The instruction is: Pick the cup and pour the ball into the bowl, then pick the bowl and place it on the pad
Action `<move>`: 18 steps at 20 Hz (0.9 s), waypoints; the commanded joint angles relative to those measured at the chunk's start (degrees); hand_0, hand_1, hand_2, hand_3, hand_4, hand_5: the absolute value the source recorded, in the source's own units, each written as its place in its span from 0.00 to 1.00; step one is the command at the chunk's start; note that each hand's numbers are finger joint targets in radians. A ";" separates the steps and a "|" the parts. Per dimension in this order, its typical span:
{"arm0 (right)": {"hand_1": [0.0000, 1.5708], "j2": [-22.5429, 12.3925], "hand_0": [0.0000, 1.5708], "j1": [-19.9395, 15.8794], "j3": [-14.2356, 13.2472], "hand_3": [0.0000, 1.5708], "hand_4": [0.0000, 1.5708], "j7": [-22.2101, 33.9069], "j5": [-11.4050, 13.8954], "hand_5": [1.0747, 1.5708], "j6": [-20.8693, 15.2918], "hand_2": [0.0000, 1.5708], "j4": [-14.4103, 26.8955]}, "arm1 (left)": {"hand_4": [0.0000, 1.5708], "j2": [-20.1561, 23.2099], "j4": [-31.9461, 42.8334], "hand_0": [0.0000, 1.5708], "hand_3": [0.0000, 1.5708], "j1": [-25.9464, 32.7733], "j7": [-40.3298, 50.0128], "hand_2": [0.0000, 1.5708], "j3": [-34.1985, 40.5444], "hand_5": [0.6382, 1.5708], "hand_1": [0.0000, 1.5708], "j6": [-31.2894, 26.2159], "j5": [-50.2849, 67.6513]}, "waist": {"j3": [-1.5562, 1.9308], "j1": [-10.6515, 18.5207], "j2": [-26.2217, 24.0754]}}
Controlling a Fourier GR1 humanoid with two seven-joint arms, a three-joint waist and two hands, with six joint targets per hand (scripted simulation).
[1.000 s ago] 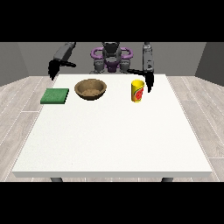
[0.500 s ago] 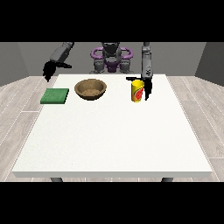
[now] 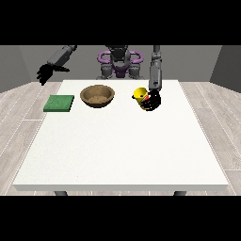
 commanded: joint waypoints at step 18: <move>0.00 -6.50 0.00 6.81 -5.73 0.00 0.00 -5.31 2.57 0.98 2.60 0.00 25.20 | 0.73 -7.05 -4.73 0.88 1.00 -3.45 38.55 1.00 -24.75 1.00 0.88 9.49 -32.01 | -0.20 12.45 -22.74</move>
